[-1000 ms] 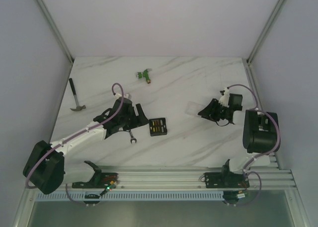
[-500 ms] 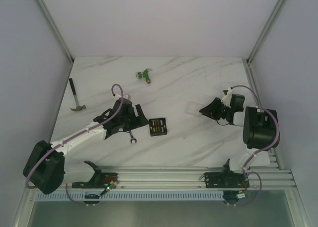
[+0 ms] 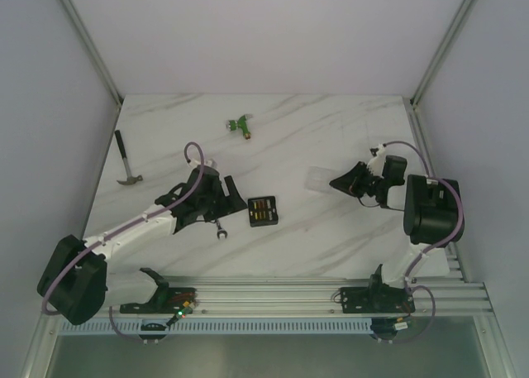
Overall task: Snap on the fuse box
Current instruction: Pick up the fuse box cover from the center of the board, then close the fuse box cover on the fuse box base.
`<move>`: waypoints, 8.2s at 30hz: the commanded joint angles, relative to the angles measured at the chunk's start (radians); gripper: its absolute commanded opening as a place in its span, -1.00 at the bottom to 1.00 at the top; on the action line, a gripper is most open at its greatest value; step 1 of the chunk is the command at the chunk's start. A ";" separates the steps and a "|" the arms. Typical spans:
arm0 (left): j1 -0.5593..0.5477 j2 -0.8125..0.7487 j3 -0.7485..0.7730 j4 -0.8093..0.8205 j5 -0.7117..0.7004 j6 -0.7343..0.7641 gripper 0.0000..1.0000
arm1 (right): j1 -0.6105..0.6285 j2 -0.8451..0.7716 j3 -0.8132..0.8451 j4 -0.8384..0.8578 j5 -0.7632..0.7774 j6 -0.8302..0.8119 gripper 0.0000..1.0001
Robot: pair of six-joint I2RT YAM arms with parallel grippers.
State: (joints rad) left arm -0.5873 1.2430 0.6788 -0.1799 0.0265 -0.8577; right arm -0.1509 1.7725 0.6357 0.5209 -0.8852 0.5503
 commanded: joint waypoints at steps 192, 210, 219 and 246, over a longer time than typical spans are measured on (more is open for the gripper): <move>-0.094 0.264 0.098 0.051 -0.019 -0.085 -0.11 | 0.723 -0.024 0.338 -0.551 0.408 0.038 -0.39; -0.094 0.187 0.071 0.049 -0.007 -0.093 0.14 | 0.736 -0.104 0.307 -0.587 0.439 0.016 -0.21; -0.109 0.195 0.055 0.053 0.025 -0.093 0.14 | 0.756 -0.114 0.246 -0.598 0.449 0.034 -0.23; -0.137 0.268 -0.021 0.132 0.053 -0.135 -0.25 | 0.827 0.000 0.243 -0.693 0.532 0.012 -0.30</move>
State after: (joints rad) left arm -0.6994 1.4746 0.7086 -0.0677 0.0494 -0.9688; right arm 0.6270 1.6871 0.8879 -0.0643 -0.4232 0.5880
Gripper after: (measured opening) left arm 0.426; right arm 0.353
